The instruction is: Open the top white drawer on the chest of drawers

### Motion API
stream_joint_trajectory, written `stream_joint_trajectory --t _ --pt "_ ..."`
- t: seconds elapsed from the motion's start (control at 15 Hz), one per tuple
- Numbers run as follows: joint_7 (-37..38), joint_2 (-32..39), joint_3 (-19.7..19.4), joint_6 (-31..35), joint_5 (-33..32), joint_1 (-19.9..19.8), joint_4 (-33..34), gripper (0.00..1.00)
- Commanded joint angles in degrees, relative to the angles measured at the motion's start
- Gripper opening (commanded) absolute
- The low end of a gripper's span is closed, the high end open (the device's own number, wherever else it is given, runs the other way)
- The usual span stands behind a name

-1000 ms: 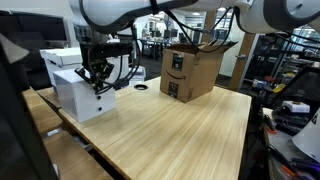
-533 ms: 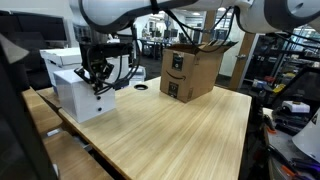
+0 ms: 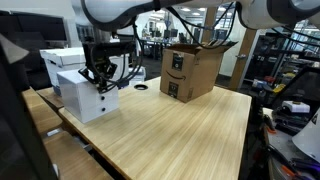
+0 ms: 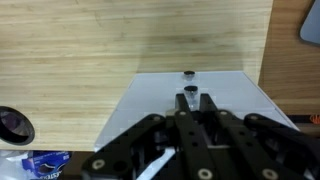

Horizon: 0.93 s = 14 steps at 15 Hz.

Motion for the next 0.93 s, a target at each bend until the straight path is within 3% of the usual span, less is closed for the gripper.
stream_joint_trajectory --t 0.0,0.53,0.87 --pt "-0.3 -4.8 0.5 1.7 0.3 -1.0 -7.9 0.09" --pt "0.5 -13.4 0.3 17.5 -0.4 -1.8 -24.5 0.09" --pt "2.5 -20.5 -0.5 19.6 -0.4 -2.0 -36.1 0.09"
